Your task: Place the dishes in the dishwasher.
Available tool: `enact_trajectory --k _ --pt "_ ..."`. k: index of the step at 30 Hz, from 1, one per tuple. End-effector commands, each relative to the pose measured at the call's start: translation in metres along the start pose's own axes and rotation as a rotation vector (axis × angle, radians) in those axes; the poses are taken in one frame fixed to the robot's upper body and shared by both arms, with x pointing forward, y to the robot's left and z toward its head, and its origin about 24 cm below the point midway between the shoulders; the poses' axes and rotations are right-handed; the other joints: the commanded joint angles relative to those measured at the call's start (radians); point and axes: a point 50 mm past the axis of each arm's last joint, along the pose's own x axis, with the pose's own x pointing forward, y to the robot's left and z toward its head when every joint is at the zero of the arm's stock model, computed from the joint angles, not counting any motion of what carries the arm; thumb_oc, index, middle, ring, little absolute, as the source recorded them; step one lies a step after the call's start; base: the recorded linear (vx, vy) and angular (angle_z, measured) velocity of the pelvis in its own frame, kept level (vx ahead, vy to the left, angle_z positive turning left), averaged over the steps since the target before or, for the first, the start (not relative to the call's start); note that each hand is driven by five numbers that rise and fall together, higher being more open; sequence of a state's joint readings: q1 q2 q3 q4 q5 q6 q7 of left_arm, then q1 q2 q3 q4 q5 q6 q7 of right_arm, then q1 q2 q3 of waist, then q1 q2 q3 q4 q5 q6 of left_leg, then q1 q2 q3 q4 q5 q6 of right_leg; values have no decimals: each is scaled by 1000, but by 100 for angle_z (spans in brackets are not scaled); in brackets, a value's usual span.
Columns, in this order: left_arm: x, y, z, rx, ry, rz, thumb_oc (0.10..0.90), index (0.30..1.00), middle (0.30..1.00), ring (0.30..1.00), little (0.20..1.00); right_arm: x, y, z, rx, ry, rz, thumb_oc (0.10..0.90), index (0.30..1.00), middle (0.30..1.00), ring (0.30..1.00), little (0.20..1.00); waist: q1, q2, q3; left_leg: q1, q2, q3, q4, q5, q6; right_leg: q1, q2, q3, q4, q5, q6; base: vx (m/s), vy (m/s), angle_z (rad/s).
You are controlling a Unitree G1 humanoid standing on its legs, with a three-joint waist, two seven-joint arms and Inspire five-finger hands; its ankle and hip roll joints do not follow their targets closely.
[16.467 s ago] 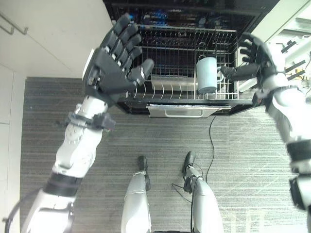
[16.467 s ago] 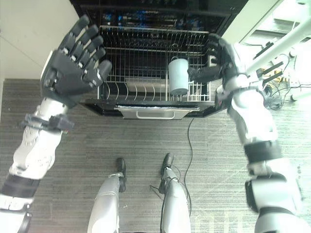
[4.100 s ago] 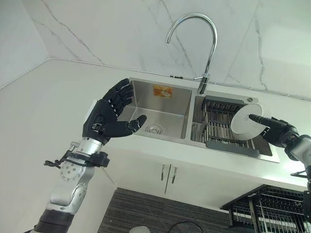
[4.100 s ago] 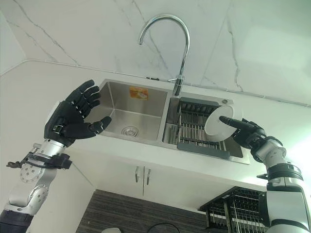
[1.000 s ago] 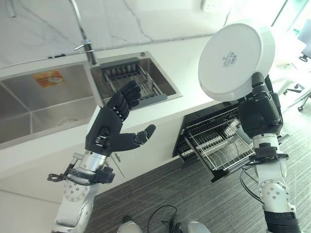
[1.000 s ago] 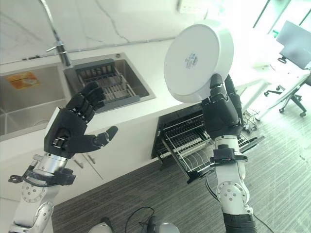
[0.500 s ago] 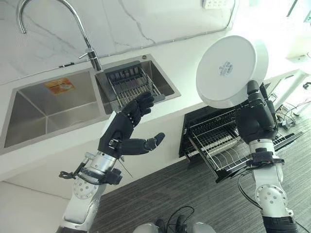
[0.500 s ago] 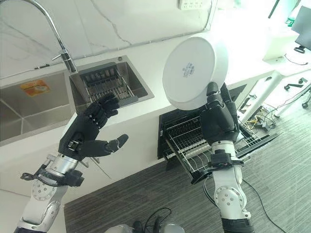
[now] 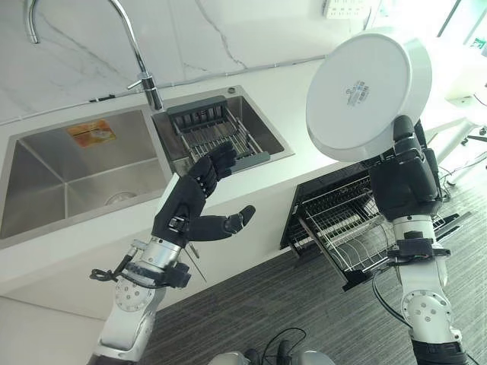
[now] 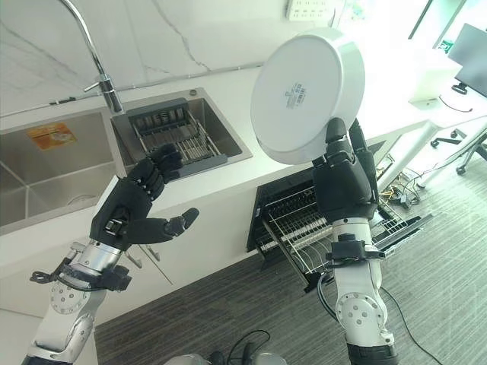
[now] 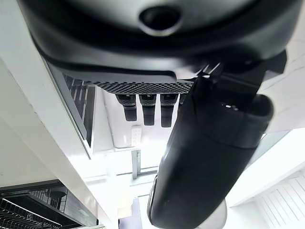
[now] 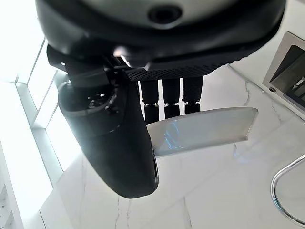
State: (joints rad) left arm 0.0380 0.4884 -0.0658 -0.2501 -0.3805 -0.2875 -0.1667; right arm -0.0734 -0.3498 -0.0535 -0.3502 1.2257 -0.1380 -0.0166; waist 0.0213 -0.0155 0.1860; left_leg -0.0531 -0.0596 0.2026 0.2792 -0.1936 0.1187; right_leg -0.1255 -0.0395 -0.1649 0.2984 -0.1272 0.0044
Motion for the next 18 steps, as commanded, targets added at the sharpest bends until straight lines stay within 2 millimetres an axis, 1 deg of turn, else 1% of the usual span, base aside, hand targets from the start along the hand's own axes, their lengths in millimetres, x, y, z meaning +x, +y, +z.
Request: enact_trajectory --k 1,2,3,5,6,7,8,9,10,11,12,13,14,15,17,18 --pt "15 2 54 106 -308 -39 800 900 900 900 900 8 44 40 34 -292 277 400 300 300 300 300 16 -46 -64 14 34 -51 21 -68 -39 -13 -151 -25 2 107 136 0 -238 -9" --pt "15 3 55 115 -313 -41 800 900 900 900 900 8 45 39 41 -299 285 400 300 300 300 300 21 -51 -57 21 39 -43 21 -69 -40 -24 -181 -24 2 135 146 2 -333 -22" --pt "16 3 57 133 -323 -50 800 900 900 900 900 8 46 38 44 -317 297 400 300 300 300 300 32 -62 -44 29 44 -37 21 -71 -43 -40 -227 -18 2 172 158 1 -355 -23" --pt "19 4 60 141 -334 -72 800 900 900 900 900 8 50 38 41 -346 315 400 300 300 300 300 53 -81 -22 35 49 -46 21 -76 -45 -59 -281 -1 2 207 174 8 -472 -18" --pt "22 3 60 102 -326 -98 800 900 900 900 900 11 54 40 36 -373 333 400 300 300 300 300 67 -101 -5 39 52 -68 21 -82 -44 -71 -305 39 2 215 178 15 -479 -8" --pt "23 3 60 93 -324 -100 800 900 900 900 900 11 55 40 35 -377 335 400 300 300 300 300 69 -104 -3 38 53 -71 21 -83 -44 -72 -307 43 2 215 178 28 -538 9" --pt "23 2 60 90 -325 -114 800 900 900 900 900 12 57 42 38 -393 332 400 300 300 300 300 73 -115 2 36 61 -81 21 -86 -45 -72 -302 60 2 204 181 26 -379 29" --pt "23 2 61 103 -326 -126 800 900 900 900 900 12 58 44 40 -401 325 400 300 300 300 300 80 -122 3 30 67 -85 21 -85 -47 -63 -299 64 2 181 186 10 -500 50" --pt "22 2 62 124 -327 -133 800 900 900 900 900 14 58 46 50 -403 322 400 300 300 300 300 88 -131 2 27 82 -82 21 -80 -55 -53 -302 53 2 174 188 -39 -500 62" --pt "22 1 63 136 -330 -140 800 900 900 900 900 15 58 48 57 -407 321 400 300 300 300 300 96 -136 1 21 108 -77 21 -72 -67 -43 -293 37 2 161 194 -65 -495 64" --pt "21 0 64 142 -331 -142 800 900 900 900 900 16 58 48 48 -413 316 400 300 300 300 300 99 -136 -3 17 127 -79 21 -65 -78 -39 -277 31 2 148 195 -64 -530 45" --pt "19 1 63 137 -317 -144 800 900 900 900 900 17 58 52 -15 -440 291 400 300 300 300 300 102 -137 -14 15 158 -83 21 -54 -96 -37 -249 20 2 125 195 -28 -368 32" --pt "19 1 63 134 -315 -143 800 900 900 900 900 17 58 52 -20 -442 288 400 300 300 300 300 101 -135 -16 14 162 -84 21 -54 -99 -38 -245 18 2 123 194 -23 -356 22" --pt "16 1 62 111 -303 -130 800 900 900 900 900 17 61 52 -56 -433 299 400 300 300 300 300 99 -121 -31 10 189 -92 21 -48 -115 -37 -222 4 2 104 192 -21 -214 14" --pt "12 0 61 114 -295 -114 800 900 900 900 900 16 64 50 -83 -407 329 400 300 300 300 300 86 -102 -48 4 228 -94 21 -41 -135 -37 -200 -9 2 81 187 -55 -238 -35" --pt "14 -4 61 108 -301 -95 800 900 900 900 900 16 69 46 -113 -375 367 400 300 300 300 300 56 -74 -62 -9 295 -49 21 -12 -169 -31 -176 -38 2 52 158 -98 -227 -27"
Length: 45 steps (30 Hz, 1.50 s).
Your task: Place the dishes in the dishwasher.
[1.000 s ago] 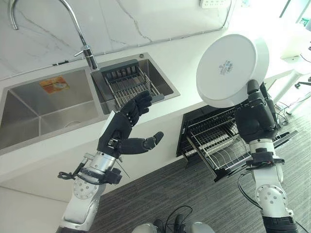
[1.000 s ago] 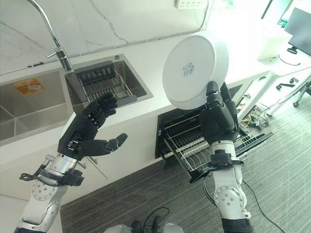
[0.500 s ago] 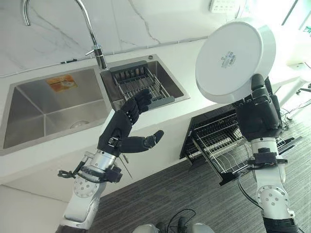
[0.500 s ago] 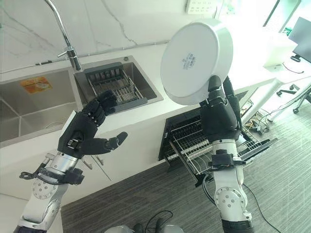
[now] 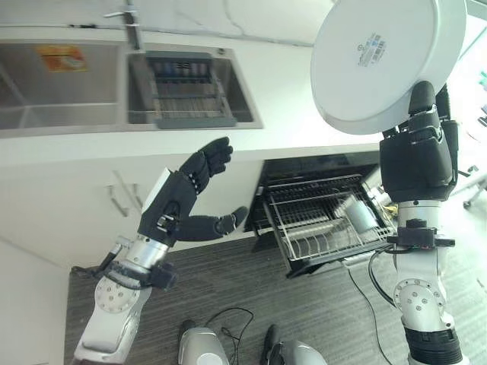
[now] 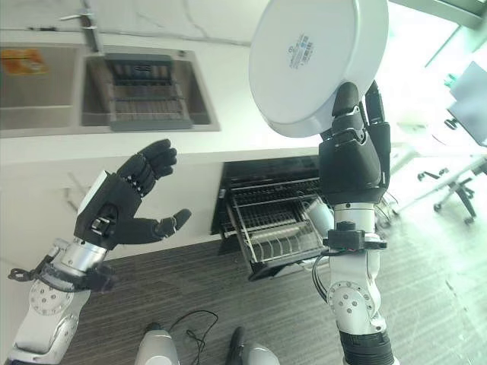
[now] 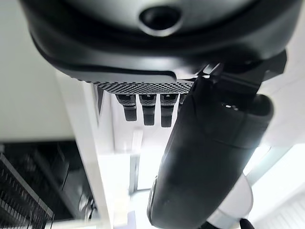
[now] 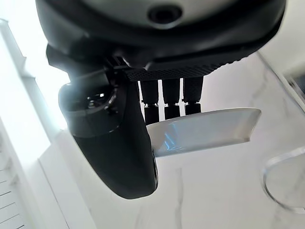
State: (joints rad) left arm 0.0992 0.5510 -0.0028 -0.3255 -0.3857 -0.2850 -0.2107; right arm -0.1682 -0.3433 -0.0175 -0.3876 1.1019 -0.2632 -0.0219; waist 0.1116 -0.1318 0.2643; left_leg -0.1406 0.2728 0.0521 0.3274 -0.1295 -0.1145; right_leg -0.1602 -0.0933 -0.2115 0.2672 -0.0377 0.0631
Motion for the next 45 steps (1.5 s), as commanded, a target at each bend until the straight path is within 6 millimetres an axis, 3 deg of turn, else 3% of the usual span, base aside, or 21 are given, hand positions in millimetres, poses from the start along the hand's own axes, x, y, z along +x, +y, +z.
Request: enact_trajectory --k 1,4,5,11,14,19,23,33,37,43,44,45 --pt "28 -10 46 30 -295 -34 800 900 900 900 900 14 36 36 -58 -211 223 400 300 300 300 300 -46 55 -144 68 -15 120 -27 -62 48 3 -115 -6 33 -46 86 -125 -234 -10" --pt "33 -18 31 -22 -238 -80 800 900 900 900 900 15 26 42 -159 -187 160 400 300 300 300 300 -96 88 -155 50 50 251 -27 -21 -3 29 -137 -95 33 -71 81 -60 -68 50" --pt "31 -20 25 -28 -213 -82 800 900 900 900 900 13 23 44 -197 -193 152 400 300 300 300 300 -103 99 -150 36 50 243 -27 -12 -12 25 -152 -120 33 -61 79 -70 31 84" --pt "8 -8 -2 -27 -27 -34 800 900 900 900 900 2 5 39 -330 -112 73 400 300 300 300 300 -116 123 -162 37 24 229 -27 -18 -12 25 -182 -120 33 -56 93 -20 109 23" --pt "-4 -2 -16 -17 61 -16 800 900 900 900 900 -5 -5 40 -430 -96 26 400 300 300 300 300 -116 119 -160 51 19 246 -27 -28 -8 28 -198 -138 33 -47 104 -5 82 -22" --pt "-20 -11 -47 -7 247 -100 800 900 900 900 900 -12 -21 40 -533 -57 -10 400 300 300 300 300 -126 108 -151 66 9 260 -27 -46 2 19 -211 -143 33 -28 118 -17 20 1" --pt "-41 -13 -76 -40 403 -66 800 900 900 900 900 -19 -37 31 -669 37 -35 400 300 300 300 300 -134 105 -144 75 2 271 -27 -55 8 13 -215 -135 33 -17 120 -6 1 -6" --pt "-80 -12 -117 -31 660 11 800 900 900 900 900 -23 -65 19 -863 161 -94 400 300 300 300 300 -125 102 -147 85 0 280 -27 -60 7 17 -217 -141 33 -18 121 1 -2 -1" --pt "-93 -11 -125 -29 717 22 800 900 900 900 900 -24 -81 14 -925 248 -126 400 300 300 300 300 -110 101 -149 98 -1 263 -27 -83 -2 32 -216 -141 33 -34 135 52 2 0" --pt "-97 -11 -130 -13 744 25 800 900 900 900 900 -19 -96 6 -982 304 -165 400 300 300 300 300 -83 100 -151 99 -10 246 -27 -86 -1 42 -224 -157 33 -34 137 27 -4 4" --pt "-97 -12 -130 -11 746 24 800 900 900 900 900 -19 -96 5 -991 306 -164 400 300 300 300 300 -81 98 -147 90 -10 259 -27 -66 6 35 -228 -171 33 -18 124 53 -5 16" --pt "-98 -11 -129 1 748 13 800 900 900 900 900 -16 -99 3 -1005 321 -173 400 300 300 300 300 -72 101 -152 98 -12 240 -27 -85 -2 45 -226 -163 33 -34 137 -50 -21 11"
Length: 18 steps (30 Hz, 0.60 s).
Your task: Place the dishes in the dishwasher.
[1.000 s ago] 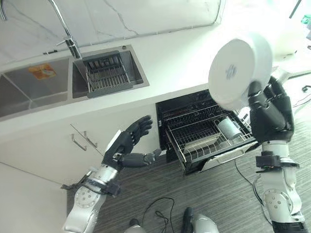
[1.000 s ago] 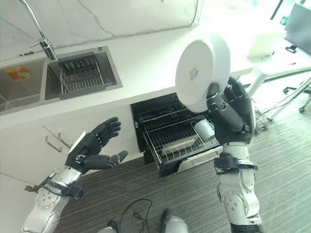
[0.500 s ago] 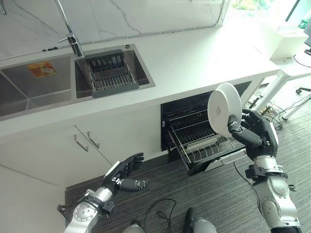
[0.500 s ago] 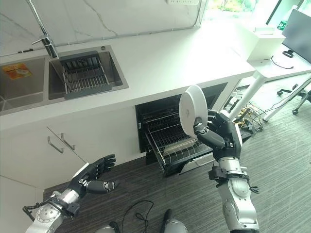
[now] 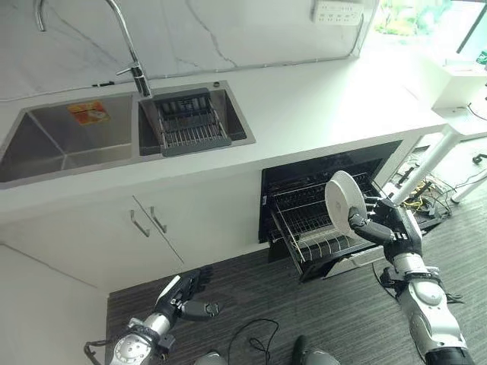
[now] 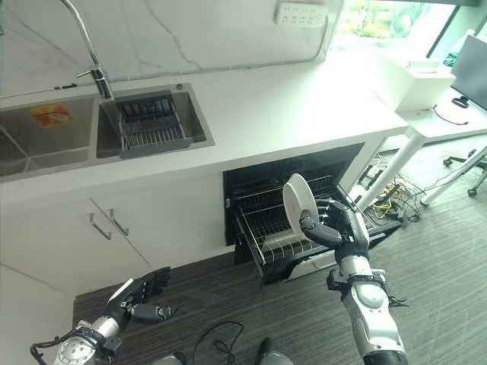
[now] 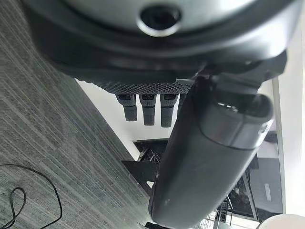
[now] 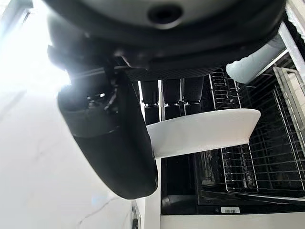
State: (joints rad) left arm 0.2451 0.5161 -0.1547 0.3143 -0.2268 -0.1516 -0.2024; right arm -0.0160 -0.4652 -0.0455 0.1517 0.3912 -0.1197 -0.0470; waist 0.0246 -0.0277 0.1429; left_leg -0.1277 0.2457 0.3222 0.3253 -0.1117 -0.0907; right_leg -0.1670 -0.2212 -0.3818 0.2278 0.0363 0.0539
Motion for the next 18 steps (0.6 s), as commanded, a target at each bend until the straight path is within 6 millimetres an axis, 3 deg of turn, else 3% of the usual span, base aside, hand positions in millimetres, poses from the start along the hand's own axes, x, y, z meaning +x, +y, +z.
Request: enact_trajectory --k 1,7,8,9,13,17,18 --pt "10 8 39 81 -190 8 800 900 900 900 900 29 -7 73 -65 -326 -19 400 300 300 300 300 19 -5 -26 76 15 -19 -25 -83 -19 45 -104 -10 72 -93 133 107 1 8" --pt "10 8 42 95 -196 -12 800 900 900 900 900 37 -7 68 -113 -295 -29 400 300 300 300 300 38 -1 -30 83 9 -48 -25 -104 -25 55 -105 -7 72 -106 148 20 -12 10" --pt "10 6 41 97 -197 -19 800 900 900 900 900 40 -8 68 -125 -286 -36 400 300 300 300 300 43 -3 -25 74 8 -37 -25 -84 -19 49 -112 -25 72 -89 135 35 -14 6" --pt "10 5 41 102 -195 -26 800 900 900 900 900 42 -9 67 -140 -278 -44 400 300 300 300 300 49 0 -30 82 7 -55 -25 -104 -26 58 -107 -13 72 -105 149 -36 -23 2" --pt "8 5 41 104 -192 -38 800 900 900 900 900 50 -17 67 -198 -254 -74 400 300 300 300 300 64 1 -24 67 6 -53 -25 -80 -21 49 -113 -33 72 -89 135 8 -8 7" --pt "7 5 40 104 -187 -33 800 900 900 900 900 55 -24 61 -238 -209 -99 400 300 300 300 300 75 4 -24 72 4 -77 -25 -99 -29 56 -109 -23 72 -103 150 31 1 2" --pt "7 6 40 105 -188 -33 800 900 900 900 900 56 -26 60 -247 -201 -105 400 300 300 300 300 76 2 -19 61 3 -66 -25 -78 -22 47 -115 -38 72 -85 137 99 4 8"
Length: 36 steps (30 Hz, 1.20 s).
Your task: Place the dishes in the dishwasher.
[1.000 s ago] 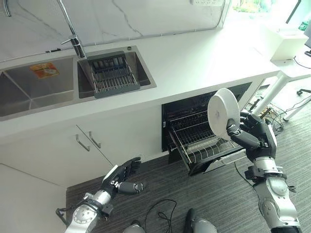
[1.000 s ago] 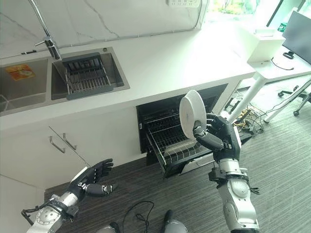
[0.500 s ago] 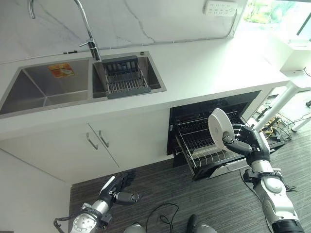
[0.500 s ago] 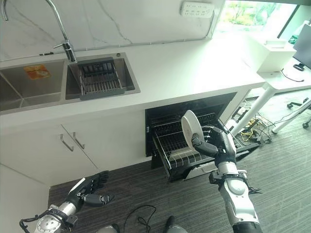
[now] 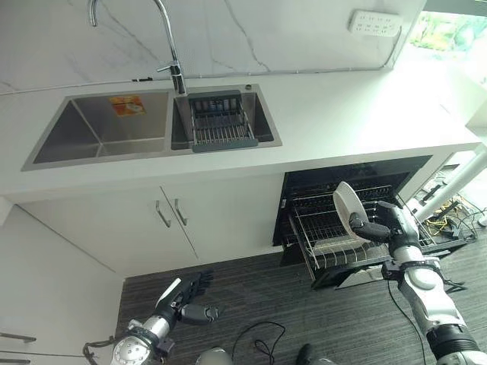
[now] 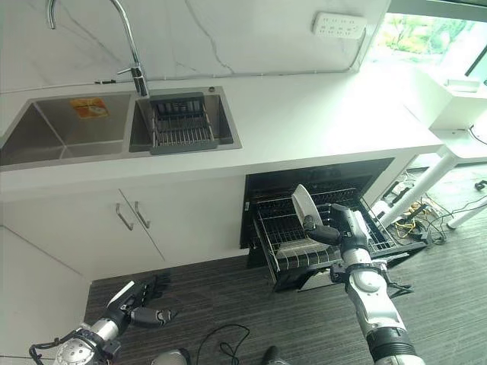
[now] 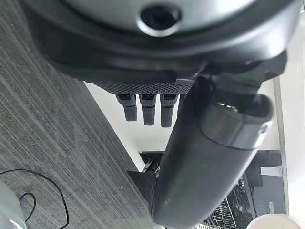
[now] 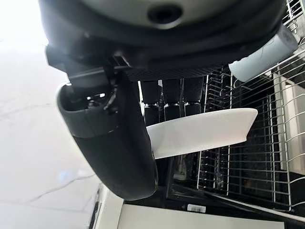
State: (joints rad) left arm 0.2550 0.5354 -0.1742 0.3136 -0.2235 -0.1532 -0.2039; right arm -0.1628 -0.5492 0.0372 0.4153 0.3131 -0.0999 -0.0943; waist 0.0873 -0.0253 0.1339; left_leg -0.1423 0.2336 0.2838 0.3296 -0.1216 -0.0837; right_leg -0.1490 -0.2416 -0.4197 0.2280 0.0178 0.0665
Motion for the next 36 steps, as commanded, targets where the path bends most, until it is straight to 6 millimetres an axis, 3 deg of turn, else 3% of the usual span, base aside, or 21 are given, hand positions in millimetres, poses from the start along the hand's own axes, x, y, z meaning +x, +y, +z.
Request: enact_trajectory --k 1,2,4,5,8,9,14,20,29,36 --pt "9 8 43 86 -204 -12 800 900 900 900 900 23 -24 75 -61 -312 -96 400 300 300 300 300 15 2 -14 85 15 -42 -30 -88 -36 37 -91 13 72 -82 139 -65 -12 13" --pt "9 9 43 85 -205 -12 800 900 900 900 900 24 -25 74 -78 -303 -100 400 300 300 300 300 16 0 -8 74 14 -32 -30 -68 -28 28 -97 -2 72 -64 125 116 0 15" --pt "9 9 43 90 -200 -17 800 900 900 900 900 28 -30 64 -148 -251 -132 400 300 300 300 300 24 4 -6 85 11 -52 -30 -89 -33 35 -97 9 72 -72 142 45 -14 8" --pt "9 9 43 90 -201 -17 800 900 900 900 900 28 -30 64 -155 -249 -134 400 300 300 300 300 24 3 -1 76 10 -40 -30 -70 -27 27 -103 -6 72 -56 128 41 -15 2" --pt "8 7 41 92 -192 -19 800 900 900 900 900 32 -34 60 -237 -221 -157 400 300 300 300 300 30 10 1 84 7 -60 -30 -90 -32 31 -100 10 72 -66 143 33 -15 2" --pt "8 8 41 90 -192 -18 800 900 900 900 900 33 -34 60 -264 -216 -159 400 300 300 300 300 29 8 6 72 5 -50 -30 -69 -25 19 -106 -3 72 -49 129 -56 -25 2" --pt "8 8 41 80 -197 -8 800 900 900 900 900 41 -38 61 -418 -189 -161 400 300 300 300 300 35 18 19 56 0 -63 -30 -62 -25 6 -107 3 72 -45 130 -11 -6 0" --pt "4 17 41 10 -238 127 800 900 900 900 900 44 -50 58 -504 -149 -178 400 300 300 300 300 51 30 38 38 -8 -83 -30 -54 -23 -5 -108 3 72 -45 127 21 -5 3" --pt "3 15 38 35 -238 145 800 900 900 900 900 53 -72 83 -581 -175 -228 400 300 300 300 300 71 46 62 9 -13 -102 -30 -43 -26 -25 -113 3 72 -39 127 6 1 5" --pt "2 15 40 30 -250 151 800 900 900 900 900 57 -76 94 -619 -195 -235 400 300 300 300 300 77 57 80 -2 -23 -114 -30 -42 -22 -41 -122 5 72 -30 126 19 8 2"
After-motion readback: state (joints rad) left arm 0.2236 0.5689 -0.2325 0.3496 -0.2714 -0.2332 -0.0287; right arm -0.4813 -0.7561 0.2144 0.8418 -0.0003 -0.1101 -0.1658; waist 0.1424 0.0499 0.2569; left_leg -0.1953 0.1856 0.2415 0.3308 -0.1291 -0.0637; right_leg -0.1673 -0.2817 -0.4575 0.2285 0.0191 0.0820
